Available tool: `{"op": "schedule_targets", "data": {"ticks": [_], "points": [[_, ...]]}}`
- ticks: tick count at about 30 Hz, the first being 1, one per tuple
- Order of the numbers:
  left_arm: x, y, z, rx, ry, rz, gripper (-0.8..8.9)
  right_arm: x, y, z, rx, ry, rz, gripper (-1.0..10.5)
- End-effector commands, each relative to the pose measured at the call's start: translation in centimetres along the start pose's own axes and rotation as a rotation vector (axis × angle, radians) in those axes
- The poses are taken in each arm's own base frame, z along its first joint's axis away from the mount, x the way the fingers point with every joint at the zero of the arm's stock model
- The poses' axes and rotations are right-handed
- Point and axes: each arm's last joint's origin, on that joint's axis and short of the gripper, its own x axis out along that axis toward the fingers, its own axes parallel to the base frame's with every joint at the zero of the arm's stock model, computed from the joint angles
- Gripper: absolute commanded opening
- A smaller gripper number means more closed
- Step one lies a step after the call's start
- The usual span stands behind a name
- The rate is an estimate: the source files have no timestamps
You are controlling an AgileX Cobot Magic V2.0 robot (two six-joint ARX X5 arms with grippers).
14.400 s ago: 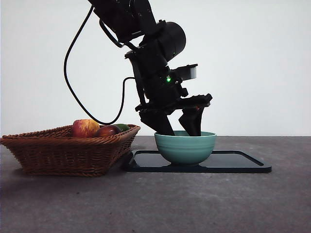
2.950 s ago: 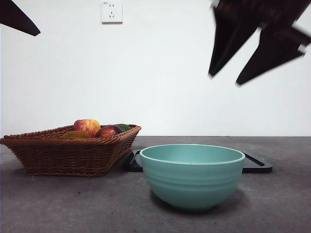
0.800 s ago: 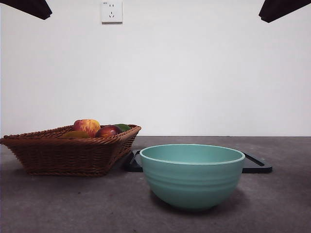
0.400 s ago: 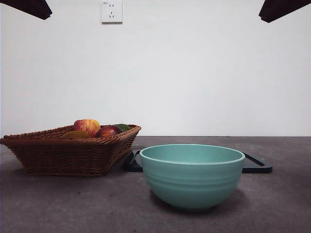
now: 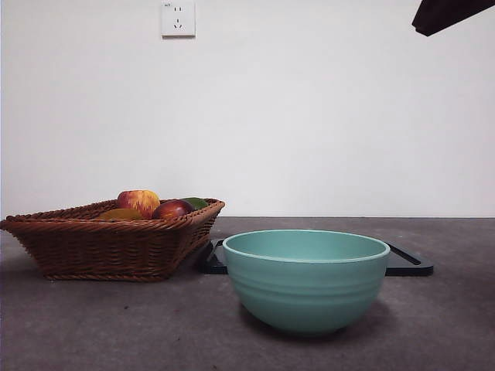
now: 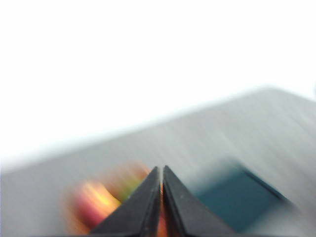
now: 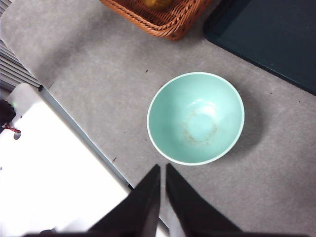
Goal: Pick up the wifruite, put it on the bowl, pick up the plate, put it on desk
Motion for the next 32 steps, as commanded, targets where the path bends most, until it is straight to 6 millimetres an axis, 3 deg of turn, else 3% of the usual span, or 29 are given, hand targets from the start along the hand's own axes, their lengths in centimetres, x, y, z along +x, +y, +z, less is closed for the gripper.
{"op": "schedule_targets", "data": {"ticks": [1, 8, 20, 32], "points": [[-1.6, 0.5, -0.8, 0.082, -0.094, 0.161, 0.08, -0.1, 0.3, 0.4, -0.022, -0.013, 0.01, 0.1], [-4.6, 0.5, -6.4, 0.105, -0.156, 0.453, 0.07, -0.1, 0.3, 0.4, -0.022, -0.014, 0.01, 0.1], [-4.6, 0.4, -17.0, 0.034, -0.013, 0.535, 0.07, -0.1, 0.3, 0.4, -0.022, -0.014, 0.01, 0.1], [-4.2, 0.4, -21.7, 0.005, 0.087, 0.544, 0.07, -0.1, 0.3, 0.4, -0.022, -0.014, 0.01, 0.1]]}}
